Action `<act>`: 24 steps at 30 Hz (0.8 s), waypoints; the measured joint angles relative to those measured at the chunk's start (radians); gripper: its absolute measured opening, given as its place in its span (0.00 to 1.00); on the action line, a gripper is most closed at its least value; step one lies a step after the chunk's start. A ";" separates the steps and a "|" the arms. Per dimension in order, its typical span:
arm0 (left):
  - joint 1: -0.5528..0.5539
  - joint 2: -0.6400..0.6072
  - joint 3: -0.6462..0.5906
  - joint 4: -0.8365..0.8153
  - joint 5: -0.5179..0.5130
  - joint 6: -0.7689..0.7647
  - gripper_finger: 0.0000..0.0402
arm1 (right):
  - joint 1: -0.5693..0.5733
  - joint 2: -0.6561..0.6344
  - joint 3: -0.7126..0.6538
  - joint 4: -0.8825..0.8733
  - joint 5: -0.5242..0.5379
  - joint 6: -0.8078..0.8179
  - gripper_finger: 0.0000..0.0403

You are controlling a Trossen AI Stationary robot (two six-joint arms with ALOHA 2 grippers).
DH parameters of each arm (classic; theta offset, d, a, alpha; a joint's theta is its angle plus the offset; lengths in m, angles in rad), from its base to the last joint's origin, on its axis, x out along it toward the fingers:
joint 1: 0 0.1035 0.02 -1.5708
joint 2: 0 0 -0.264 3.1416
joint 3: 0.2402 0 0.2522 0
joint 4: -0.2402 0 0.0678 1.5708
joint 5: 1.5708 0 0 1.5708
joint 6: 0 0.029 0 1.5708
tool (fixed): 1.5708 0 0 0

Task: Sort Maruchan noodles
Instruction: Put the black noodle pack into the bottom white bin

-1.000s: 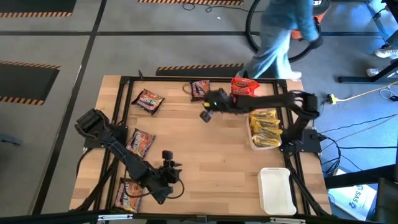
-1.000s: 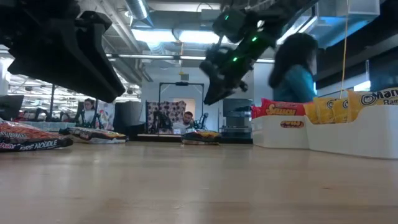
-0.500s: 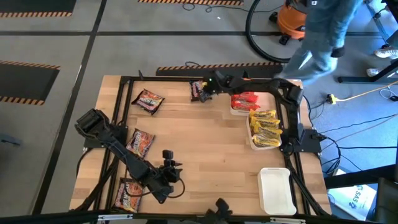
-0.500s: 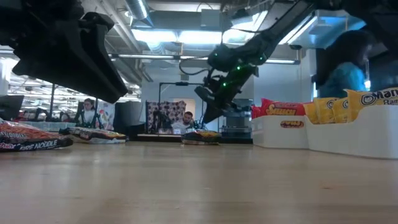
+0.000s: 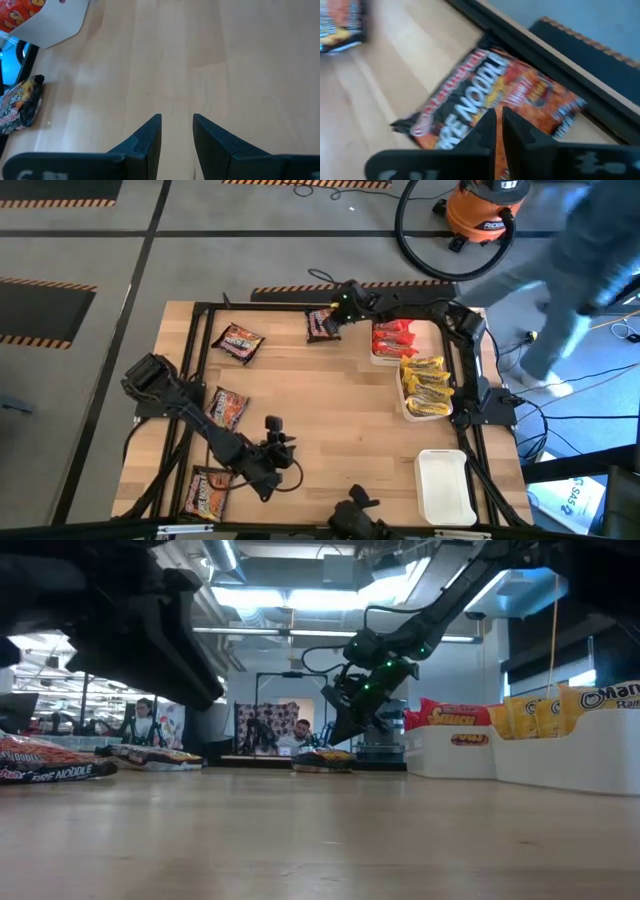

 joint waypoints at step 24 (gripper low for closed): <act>0.074 0.000 0.000 -0.002 0.057 0.051 0.26 | 0.098 0.045 0.134 -0.402 -0.024 -0.137 0.03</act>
